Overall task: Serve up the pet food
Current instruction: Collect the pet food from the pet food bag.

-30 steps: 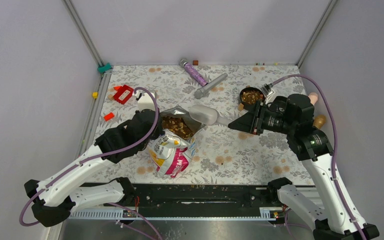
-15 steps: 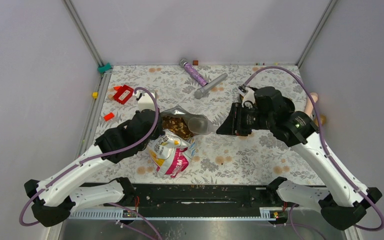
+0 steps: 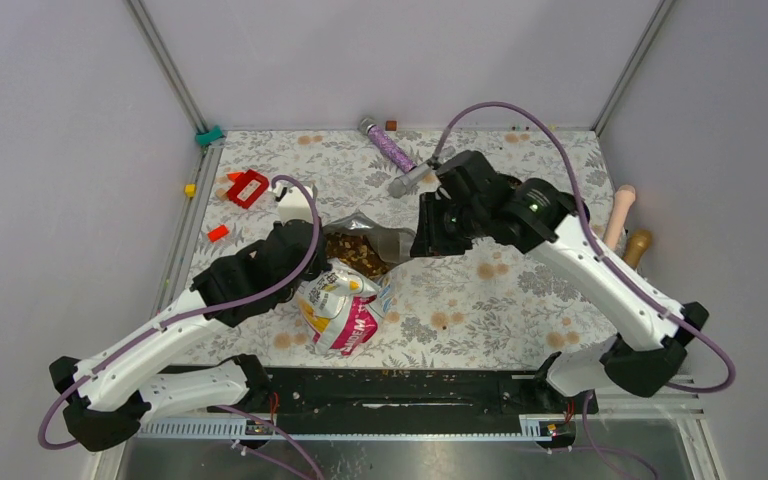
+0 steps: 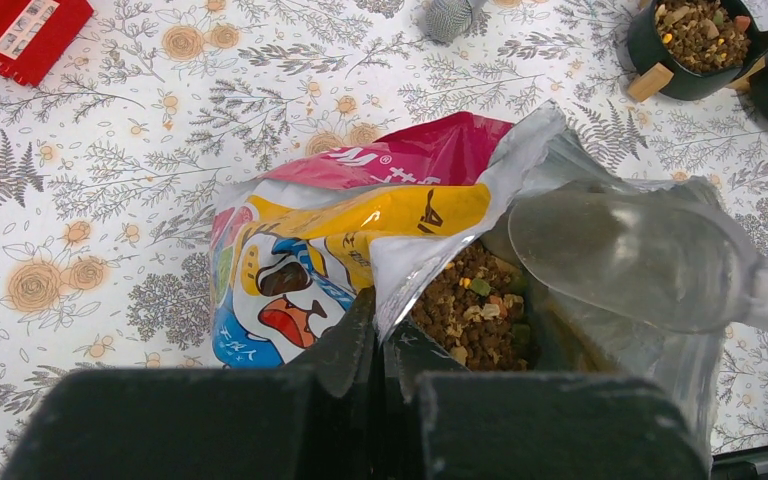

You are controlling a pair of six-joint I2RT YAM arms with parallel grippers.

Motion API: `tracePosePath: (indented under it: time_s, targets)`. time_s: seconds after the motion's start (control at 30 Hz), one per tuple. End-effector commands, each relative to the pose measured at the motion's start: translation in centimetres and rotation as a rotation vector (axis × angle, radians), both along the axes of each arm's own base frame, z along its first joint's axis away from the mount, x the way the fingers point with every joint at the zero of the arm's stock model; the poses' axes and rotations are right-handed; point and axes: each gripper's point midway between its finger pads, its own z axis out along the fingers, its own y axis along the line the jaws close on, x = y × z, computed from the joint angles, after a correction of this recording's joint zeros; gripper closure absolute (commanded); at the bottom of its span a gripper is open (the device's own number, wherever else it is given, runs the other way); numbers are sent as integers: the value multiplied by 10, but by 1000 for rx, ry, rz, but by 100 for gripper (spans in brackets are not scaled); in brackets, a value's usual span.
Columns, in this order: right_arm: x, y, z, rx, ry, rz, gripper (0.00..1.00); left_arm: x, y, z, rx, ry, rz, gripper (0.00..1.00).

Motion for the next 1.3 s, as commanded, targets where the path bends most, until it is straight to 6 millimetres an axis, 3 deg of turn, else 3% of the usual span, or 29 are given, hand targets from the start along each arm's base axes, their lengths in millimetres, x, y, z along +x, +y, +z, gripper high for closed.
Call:
tracePosePath:
  time_s: [0.0, 0.17, 0.5, 0.83, 1.27]
  targets:
    - [5, -13, -17, -200, 2, -12, 100, -3, -18, 39, -133, -74, -56, 100]
    - [13, -11, -34, -338, 20, -5, 100, -4, -18, 41, -134, -79, -58, 100]
    - [22, 29, -69, -361, 88, 42, 100, -5, -20, 40, -140, -74, -65, 100]
    - [8, 70, -101, -136, 182, 55, 100, -7, -29, 34, -137, -54, -91, 100]
    - [5, 116, -90, 319, 198, 9, 100, -11, -31, 36, -148, -57, -101, 100]
